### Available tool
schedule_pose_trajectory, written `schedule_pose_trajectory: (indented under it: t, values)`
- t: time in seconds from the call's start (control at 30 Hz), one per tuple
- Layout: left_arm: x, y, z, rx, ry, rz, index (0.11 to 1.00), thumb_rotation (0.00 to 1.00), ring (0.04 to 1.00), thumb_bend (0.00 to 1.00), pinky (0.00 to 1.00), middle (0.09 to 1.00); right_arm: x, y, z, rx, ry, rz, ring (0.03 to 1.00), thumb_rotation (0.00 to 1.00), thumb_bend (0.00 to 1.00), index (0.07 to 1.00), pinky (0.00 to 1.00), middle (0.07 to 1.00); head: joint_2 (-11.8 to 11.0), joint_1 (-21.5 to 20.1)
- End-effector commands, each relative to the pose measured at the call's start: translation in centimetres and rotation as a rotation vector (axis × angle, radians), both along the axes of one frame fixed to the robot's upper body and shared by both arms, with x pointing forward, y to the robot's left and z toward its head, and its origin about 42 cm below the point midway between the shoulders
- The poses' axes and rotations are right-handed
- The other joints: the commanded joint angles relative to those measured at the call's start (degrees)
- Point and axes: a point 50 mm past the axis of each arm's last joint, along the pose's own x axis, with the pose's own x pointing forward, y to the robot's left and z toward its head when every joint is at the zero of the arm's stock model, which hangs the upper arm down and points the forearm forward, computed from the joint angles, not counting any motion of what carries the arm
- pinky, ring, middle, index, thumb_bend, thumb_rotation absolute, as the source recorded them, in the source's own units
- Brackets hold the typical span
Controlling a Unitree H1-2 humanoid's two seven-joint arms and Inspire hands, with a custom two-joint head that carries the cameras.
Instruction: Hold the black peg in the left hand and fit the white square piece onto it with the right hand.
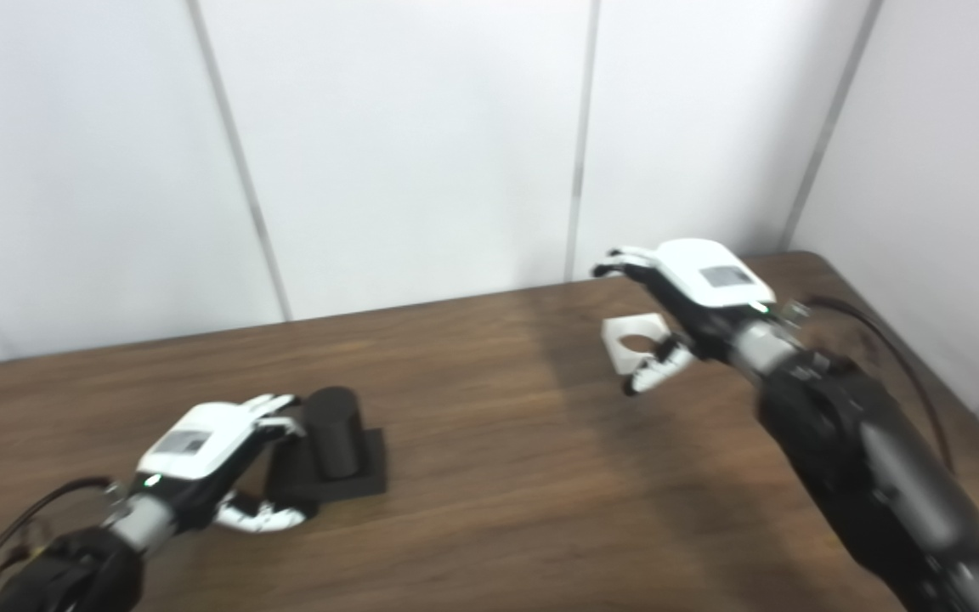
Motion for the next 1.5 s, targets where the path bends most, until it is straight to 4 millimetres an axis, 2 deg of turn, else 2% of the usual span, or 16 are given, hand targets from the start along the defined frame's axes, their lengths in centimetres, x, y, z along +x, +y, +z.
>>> schedule_pose_trajectory:
  t: [0.0,0.1,0.17,0.27,0.43,0.83,1.47]
  values:
    - [-3.0,-0.4,-4.4,0.089,0.169,-0.110,0.655,0.22,0.926,0.97,0.82,0.932,0.9,-0.8,3.1,-0.084,-0.060,-0.051,0.914,0.21,0.92,0.850,0.82,0.935,-0.6,-1.1]
    - [-3.0,-0.1,-4.4,0.092,0.168,-0.110,0.658,0.22,0.924,0.97,0.82,0.930,1.6,-1.0,3.9,-0.117,-0.003,-0.108,0.951,0.21,0.93,0.863,0.88,0.955,-1.6,-2.5]
    - [-3.1,0.0,-4.4,0.090,0.162,-0.113,0.658,0.21,0.917,0.97,0.81,0.925,2.3,-1.2,3.9,-0.152,0.081,-0.166,0.987,0.24,0.92,0.902,0.93,0.987,-2.0,-2.8]
    - [-3.2,0.1,-4.5,0.089,0.159,-0.114,0.655,0.20,0.911,0.97,0.80,0.922,3.2,-1.3,3.4,-0.193,0.139,-0.206,0.999,0.25,0.97,0.927,0.94,0.999,-2.3,-3.0]
    - [-3.3,0.2,-4.7,0.088,0.165,-0.109,0.654,0.18,0.909,0.97,0.80,0.923,4.3,-1.7,2.4,-0.219,0.175,-0.235,1.000,0.24,0.97,0.954,0.96,1.000,-2.8,-3.0]
    - [-3.4,0.3,-4.6,0.081,0.162,-0.106,0.652,0.16,0.909,0.98,0.80,0.923,7.6,-2.0,-0.1,-0.186,0.177,-0.226,0.984,0.21,0.95,0.938,0.94,0.998,-3.1,-2.1]
    - [-4.0,0.3,-5.0,0.072,0.172,-0.100,0.651,0.17,0.914,0.98,0.80,0.926,9.7,-0.4,-2.4,-0.115,0.170,-0.183,0.931,0.17,0.88,0.898,0.92,0.949,-2.8,-0.7]
